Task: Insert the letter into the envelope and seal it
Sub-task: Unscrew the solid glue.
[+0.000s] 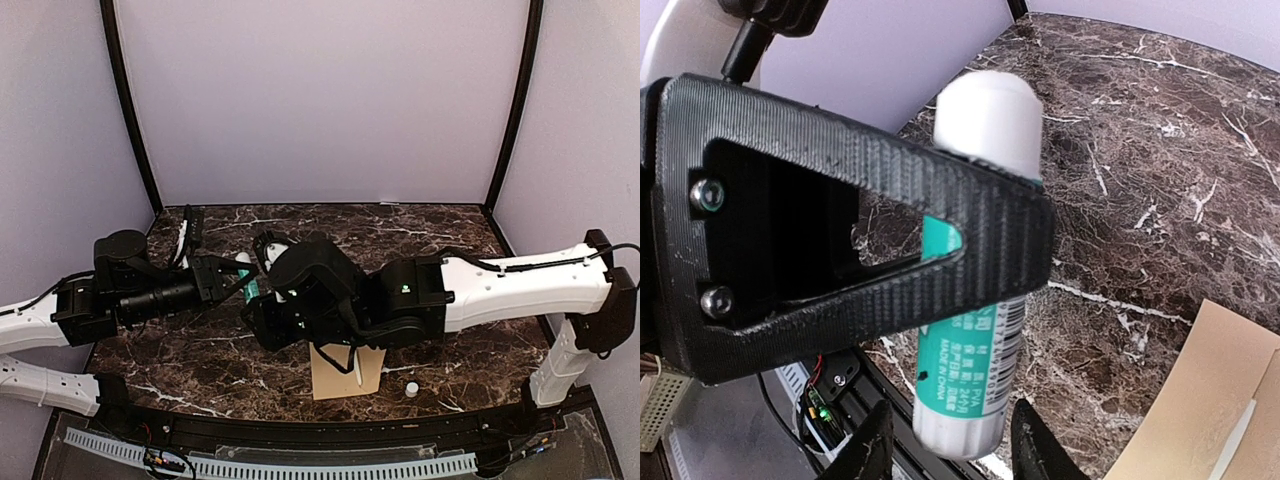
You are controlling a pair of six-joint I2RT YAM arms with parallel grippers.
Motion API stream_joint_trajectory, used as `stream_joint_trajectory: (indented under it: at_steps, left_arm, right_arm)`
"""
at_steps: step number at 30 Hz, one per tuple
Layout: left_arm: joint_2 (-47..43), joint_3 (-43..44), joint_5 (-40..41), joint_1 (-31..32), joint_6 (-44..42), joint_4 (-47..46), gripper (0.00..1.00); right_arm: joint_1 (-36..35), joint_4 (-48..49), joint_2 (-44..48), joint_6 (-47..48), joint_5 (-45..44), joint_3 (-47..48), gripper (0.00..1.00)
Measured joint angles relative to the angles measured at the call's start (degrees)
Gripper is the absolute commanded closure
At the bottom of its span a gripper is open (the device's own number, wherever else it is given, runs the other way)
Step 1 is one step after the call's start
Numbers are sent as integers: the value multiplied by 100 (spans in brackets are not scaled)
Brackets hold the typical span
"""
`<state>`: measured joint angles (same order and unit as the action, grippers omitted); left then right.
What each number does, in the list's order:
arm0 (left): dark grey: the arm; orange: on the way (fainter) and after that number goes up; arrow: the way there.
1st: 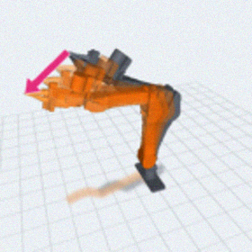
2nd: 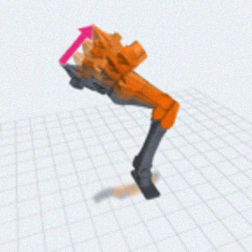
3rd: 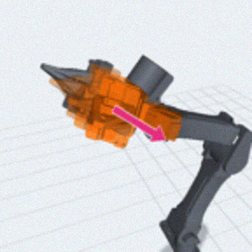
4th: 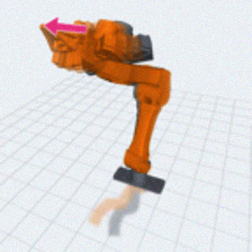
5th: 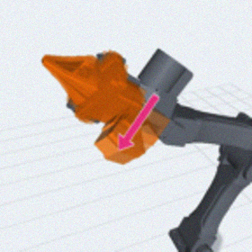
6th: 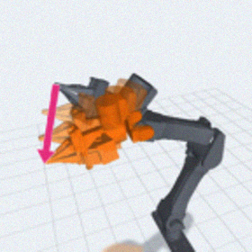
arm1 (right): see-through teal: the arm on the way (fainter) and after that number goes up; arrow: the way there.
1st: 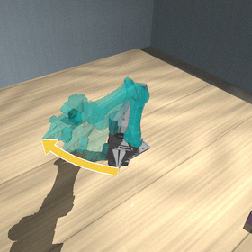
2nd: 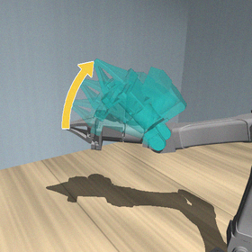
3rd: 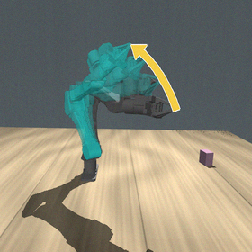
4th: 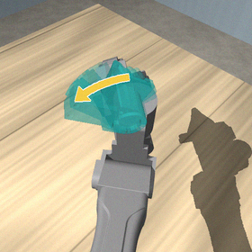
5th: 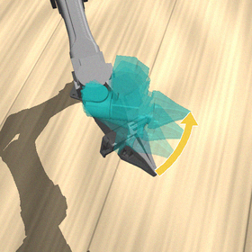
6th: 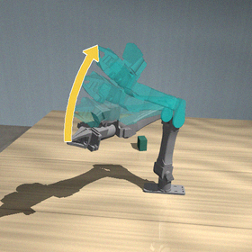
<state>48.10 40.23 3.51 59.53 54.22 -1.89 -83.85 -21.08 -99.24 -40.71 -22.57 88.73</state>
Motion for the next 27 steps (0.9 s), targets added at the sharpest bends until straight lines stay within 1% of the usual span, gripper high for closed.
stream_joint_trajectory:
  at_steps: [7,9,11,12,14,18,22,27]
  left_arm:
    - [17,0,-109,0,-35,-28,100]
    - [24,0,-116,0,-48,-31,100]
    - [28,0,-129,0,-63,-37,100]
    - [28,0,-140,0,-74,-57,100]
    - [28,0,-149,-7,-138,-103,100]
    - [52,-2,-151,-39,-260,-144,100]
    - [63,-59,-358,-44,-422,-297,100]
    - [59,-190,-1102,-50,-728,-1058,100]
  right_arm:
    - [79,24,-57,76,26,31,70]
    - [105,76,-57,114,50,31,73]
    - [136,144,-57,125,105,31,79]
    - [151,173,-57,118,127,31,84]
    - [195,212,-57,79,164,24,91]
    - [280,420,-22,55,321,-107,100]
    - [367,966,254,-37,728,-625,100]
    - [520,2109,909,-186,1650,-1578,100]
